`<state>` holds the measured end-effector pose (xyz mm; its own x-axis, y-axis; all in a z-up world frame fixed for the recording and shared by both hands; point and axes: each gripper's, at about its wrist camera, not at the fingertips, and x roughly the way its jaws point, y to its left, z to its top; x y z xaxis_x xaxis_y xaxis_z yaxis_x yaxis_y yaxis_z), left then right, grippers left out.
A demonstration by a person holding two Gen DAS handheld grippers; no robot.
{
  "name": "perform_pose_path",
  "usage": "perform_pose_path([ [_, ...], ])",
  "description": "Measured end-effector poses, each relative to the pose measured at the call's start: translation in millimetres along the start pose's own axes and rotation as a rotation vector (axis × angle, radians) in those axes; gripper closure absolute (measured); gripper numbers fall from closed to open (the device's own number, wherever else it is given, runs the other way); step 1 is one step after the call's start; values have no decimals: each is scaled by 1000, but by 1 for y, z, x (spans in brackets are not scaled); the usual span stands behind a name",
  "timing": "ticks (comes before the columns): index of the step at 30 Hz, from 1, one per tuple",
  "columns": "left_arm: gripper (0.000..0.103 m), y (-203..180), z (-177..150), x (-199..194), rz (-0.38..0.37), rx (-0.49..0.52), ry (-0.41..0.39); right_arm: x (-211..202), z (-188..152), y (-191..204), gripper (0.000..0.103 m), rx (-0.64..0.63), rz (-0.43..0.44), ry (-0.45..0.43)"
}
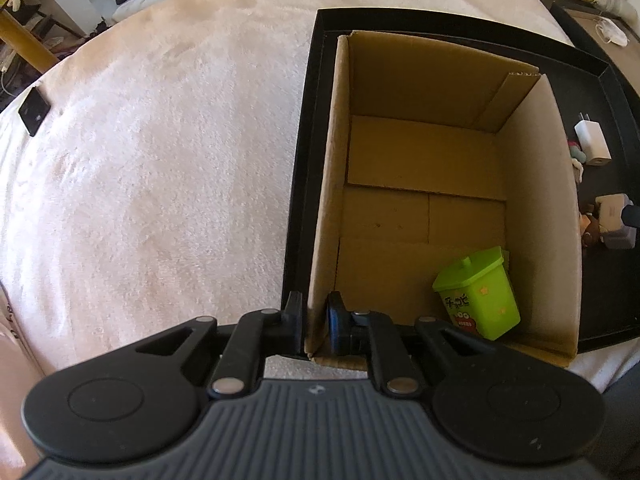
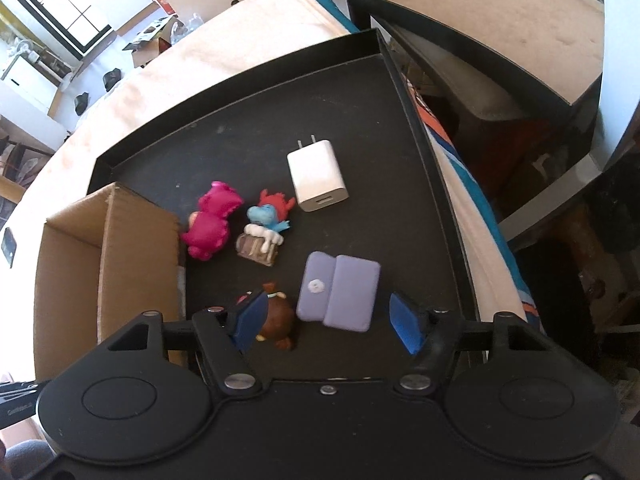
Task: Organize rigid objects
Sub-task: 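Move the right gripper to the lavender block and grasp it, then carry the lavender block with the right gripper and release it into the box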
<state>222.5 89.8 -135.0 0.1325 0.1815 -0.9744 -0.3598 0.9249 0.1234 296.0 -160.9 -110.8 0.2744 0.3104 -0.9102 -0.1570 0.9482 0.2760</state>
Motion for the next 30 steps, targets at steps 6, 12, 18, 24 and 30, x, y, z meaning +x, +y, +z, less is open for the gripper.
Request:
perform_pose_path([
  [6, 91, -4, 3, 2, 19, 6, 16, 13, 0, -1, 36, -9, -7, 13],
  [12, 91, -7, 4, 3, 23, 7, 19, 25, 0, -3, 57, -2, 4, 27],
  [18, 91, -5, 4, 1, 13, 7, 19, 12, -2, 2, 59, -19, 11, 7],
  [24, 91, 4, 2, 1, -32, -13, 16, -8, -1, 21, 59, -59, 25, -28],
  [30, 91, 7, 3, 3, -62, -12, 25, -28, 6, 49, 59, -108, 26, -72],
])
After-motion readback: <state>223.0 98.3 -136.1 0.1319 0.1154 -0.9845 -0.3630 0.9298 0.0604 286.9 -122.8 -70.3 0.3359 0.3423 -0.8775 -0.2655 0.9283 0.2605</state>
